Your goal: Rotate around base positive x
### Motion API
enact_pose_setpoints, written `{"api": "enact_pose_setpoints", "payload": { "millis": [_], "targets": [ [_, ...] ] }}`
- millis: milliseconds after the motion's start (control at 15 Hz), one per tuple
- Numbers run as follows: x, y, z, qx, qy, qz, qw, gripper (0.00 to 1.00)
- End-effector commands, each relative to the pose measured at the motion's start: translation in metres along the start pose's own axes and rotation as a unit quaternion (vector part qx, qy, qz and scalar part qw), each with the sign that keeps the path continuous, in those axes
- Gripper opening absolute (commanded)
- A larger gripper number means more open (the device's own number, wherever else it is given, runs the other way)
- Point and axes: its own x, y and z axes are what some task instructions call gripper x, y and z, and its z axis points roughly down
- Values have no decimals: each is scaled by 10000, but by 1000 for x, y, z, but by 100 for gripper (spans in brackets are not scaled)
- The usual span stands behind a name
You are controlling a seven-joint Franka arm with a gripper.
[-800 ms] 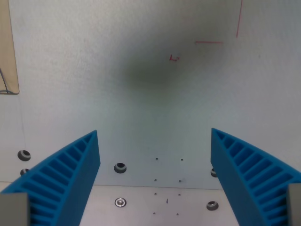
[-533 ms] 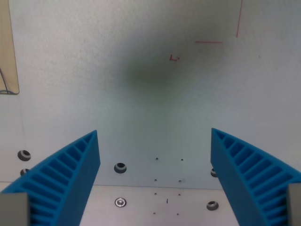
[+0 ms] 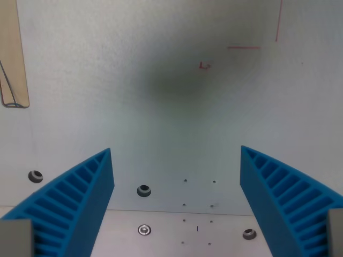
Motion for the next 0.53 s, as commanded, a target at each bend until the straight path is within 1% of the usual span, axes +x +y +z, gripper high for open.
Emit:
{"api": "enact_pose_setpoints", "payload": {
  "millis": [67,533],
  "targets": [
    [0,3,-2,661,77,-49,9978,100],
    [0,3,-2,1067,105,-54,9942,100]
  ]
}}
